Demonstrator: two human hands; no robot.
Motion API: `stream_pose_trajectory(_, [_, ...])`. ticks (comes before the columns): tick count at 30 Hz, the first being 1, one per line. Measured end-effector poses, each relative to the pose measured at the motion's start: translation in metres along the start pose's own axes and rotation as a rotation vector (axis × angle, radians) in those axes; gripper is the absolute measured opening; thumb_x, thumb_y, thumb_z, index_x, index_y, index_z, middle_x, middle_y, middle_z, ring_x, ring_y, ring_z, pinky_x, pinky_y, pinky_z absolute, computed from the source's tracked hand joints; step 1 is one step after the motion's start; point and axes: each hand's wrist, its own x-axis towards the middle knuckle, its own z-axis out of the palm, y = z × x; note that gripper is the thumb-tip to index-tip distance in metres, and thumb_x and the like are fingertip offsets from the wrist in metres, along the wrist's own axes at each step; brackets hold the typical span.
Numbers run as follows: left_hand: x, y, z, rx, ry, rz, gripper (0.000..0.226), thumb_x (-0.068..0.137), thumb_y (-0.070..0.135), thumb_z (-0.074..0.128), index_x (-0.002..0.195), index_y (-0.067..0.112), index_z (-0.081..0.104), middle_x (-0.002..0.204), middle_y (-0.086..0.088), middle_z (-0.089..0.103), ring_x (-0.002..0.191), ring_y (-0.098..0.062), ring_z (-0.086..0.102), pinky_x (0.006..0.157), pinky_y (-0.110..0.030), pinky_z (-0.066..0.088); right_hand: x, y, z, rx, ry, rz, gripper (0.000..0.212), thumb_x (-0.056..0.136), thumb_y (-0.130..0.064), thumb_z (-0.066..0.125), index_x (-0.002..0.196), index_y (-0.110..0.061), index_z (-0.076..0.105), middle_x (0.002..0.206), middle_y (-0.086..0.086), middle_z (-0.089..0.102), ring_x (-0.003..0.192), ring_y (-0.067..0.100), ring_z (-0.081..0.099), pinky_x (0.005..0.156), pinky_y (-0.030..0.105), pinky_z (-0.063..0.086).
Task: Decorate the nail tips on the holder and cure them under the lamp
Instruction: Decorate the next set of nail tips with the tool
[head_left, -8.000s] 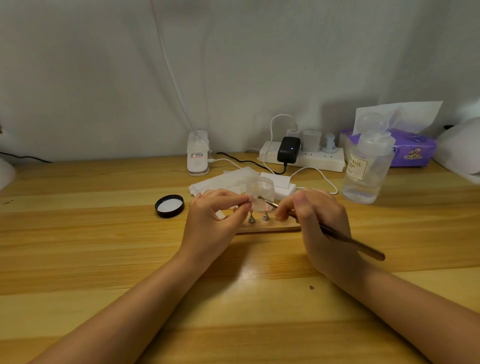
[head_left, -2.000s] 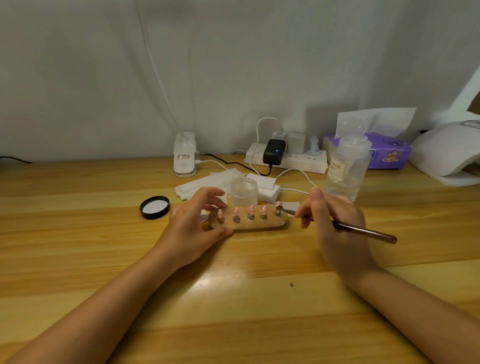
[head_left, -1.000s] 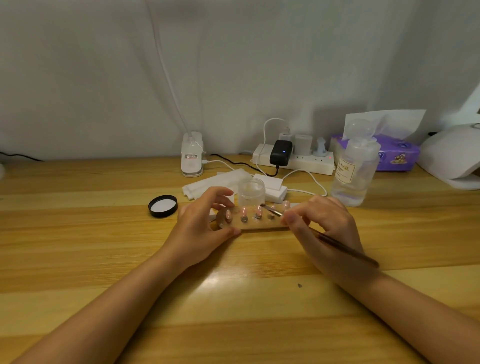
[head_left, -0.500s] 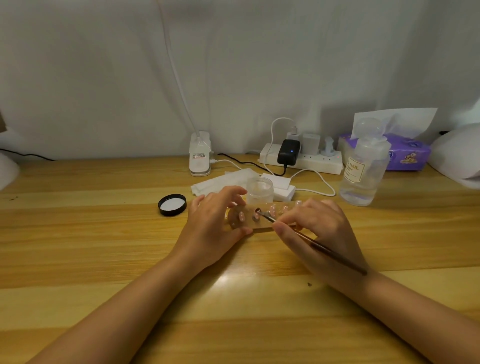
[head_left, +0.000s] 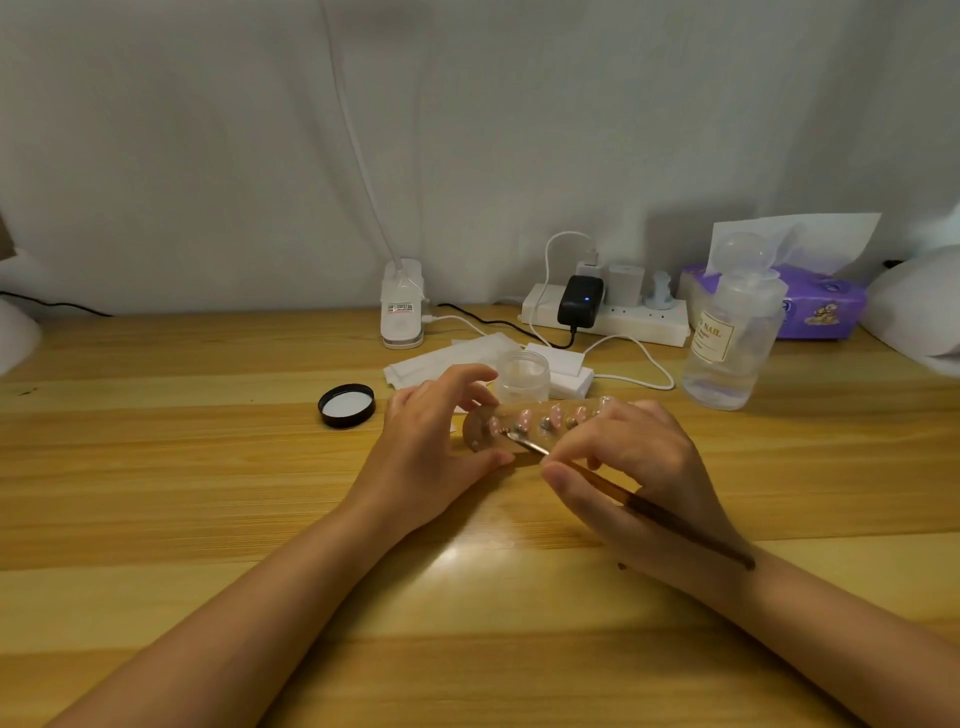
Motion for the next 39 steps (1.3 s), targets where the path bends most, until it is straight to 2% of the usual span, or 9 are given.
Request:
stream_pose_trajectory(4, [0.000, 0.002, 0.000, -0.001, 0.013, 0.030, 0.063, 0.066, 0.024, 0.080, 0.120, 0.020, 0.048, 0.100, 0.018, 0.054, 0.096, -0.003, 0.052, 0.093, -0.023, 0.025, 0.002, -0.001, 0.002, -0.028, -0.050, 0.012, 0.024, 0.086, -0.039, 0.054, 0.090, -0.020, 0.069, 0.089, -0.021, 0.054, 0.085, -0.007, 0.047, 0.074, 0.024, 0.039])
stream_pose_trajectory(9, [-0.001, 0.002, 0.001, 0.003, 0.022, 0.028, 0.063, 0.065, 0.025, 0.080, 0.119, 0.022, 0.047, 0.098, 0.020, 0.054, 0.093, 0.000, 0.050, 0.090, -0.006, 0.018, 0.000, 0.000, 0.000, 0.012, -0.026, -0.011, 0.038, 0.092, -0.042, 0.046, 0.076, -0.016, 0.070, 0.067, -0.006, 0.064, 0.063, 0.008, 0.053, 0.064, 0.036, 0.042])
stream_pose_trajectory(15, [0.000, 0.001, 0.001, -0.002, 0.033, 0.040, 0.063, 0.066, 0.027, 0.080, 0.119, 0.023, 0.047, 0.098, 0.019, 0.054, 0.094, 0.000, 0.051, 0.090, -0.021, 0.022, 0.003, -0.005, -0.001, 0.011, -0.042, 0.021, 0.030, 0.089, -0.039, 0.052, 0.082, -0.017, 0.070, 0.075, -0.008, 0.066, 0.070, 0.002, 0.053, 0.067, 0.030, 0.042])
stream_pose_trajectory(19, [-0.001, 0.001, 0.001, -0.005, 0.039, 0.042, 0.062, 0.065, 0.026, 0.080, 0.117, 0.027, 0.046, 0.097, 0.020, 0.054, 0.091, 0.009, 0.048, 0.093, -0.027, 0.024, 0.002, -0.007, -0.005, 0.038, -0.055, 0.007, 0.036, 0.090, -0.041, 0.049, 0.075, -0.016, 0.070, 0.066, -0.006, 0.064, 0.063, 0.005, 0.052, 0.067, 0.029, 0.040])
stream_pose_trajectory(22, [-0.002, 0.002, 0.001, 0.021, 0.058, 0.075, 0.062, 0.063, 0.027, 0.082, 0.116, 0.020, 0.051, 0.097, 0.015, 0.059, 0.090, 0.000, 0.054, 0.096, -0.036, 0.030, 0.002, -0.007, -0.009, 0.029, 0.004, 0.007, 0.018, 0.084, -0.036, 0.058, 0.080, -0.021, 0.067, 0.072, -0.013, 0.062, 0.067, -0.002, 0.051, 0.071, 0.023, 0.039])
stream_pose_trajectory(26, [-0.003, 0.005, -0.001, 0.029, 0.095, 0.092, 0.060, 0.061, 0.023, 0.084, 0.113, 0.015, 0.055, 0.097, 0.012, 0.061, 0.089, -0.005, 0.057, 0.096, -0.043, 0.034, 0.006, -0.001, -0.018, -0.084, 0.126, 0.155, 0.018, 0.080, -0.035, 0.056, 0.095, -0.024, 0.057, 0.079, -0.016, 0.055, 0.074, -0.005, 0.046, 0.072, 0.022, 0.039])
stream_pose_trajectory(30, [-0.002, 0.007, -0.005, -0.054, 0.140, 0.083, 0.056, 0.061, 0.024, 0.083, 0.109, 0.017, 0.055, 0.096, 0.015, 0.060, 0.091, 0.002, 0.055, 0.091, -0.038, 0.041, 0.004, 0.011, -0.034, -0.111, 0.178, 0.428, 0.015, 0.082, -0.028, 0.062, 0.096, -0.028, 0.057, 0.083, -0.020, 0.054, 0.078, 0.001, 0.052, 0.074, 0.033, 0.045])
stream_pose_trajectory(34, [-0.002, 0.010, -0.009, -0.215, 0.203, 0.035, 0.054, 0.059, 0.034, 0.075, 0.106, 0.023, 0.050, 0.097, 0.015, 0.061, 0.093, 0.005, 0.058, 0.083, -0.009, 0.042, 0.001, 0.020, -0.035, -0.281, -0.025, 0.545, 0.021, 0.085, -0.015, 0.062, 0.104, -0.023, 0.060, 0.090, -0.009, 0.061, 0.080, 0.009, 0.054, 0.083, 0.033, 0.043])
stream_pose_trajectory(39, [-0.002, 0.007, -0.010, -0.314, 0.262, -0.030, 0.054, 0.058, 0.030, 0.076, 0.106, 0.021, 0.051, 0.098, 0.009, 0.063, 0.096, 0.002, 0.058, 0.080, -0.006, 0.043, -0.001, 0.019, -0.036, -0.416, -0.281, 0.522, 0.031, 0.088, -0.013, 0.056, 0.113, -0.031, 0.061, 0.093, -0.009, 0.058, 0.095, 0.013, 0.051, 0.074, 0.025, 0.025])
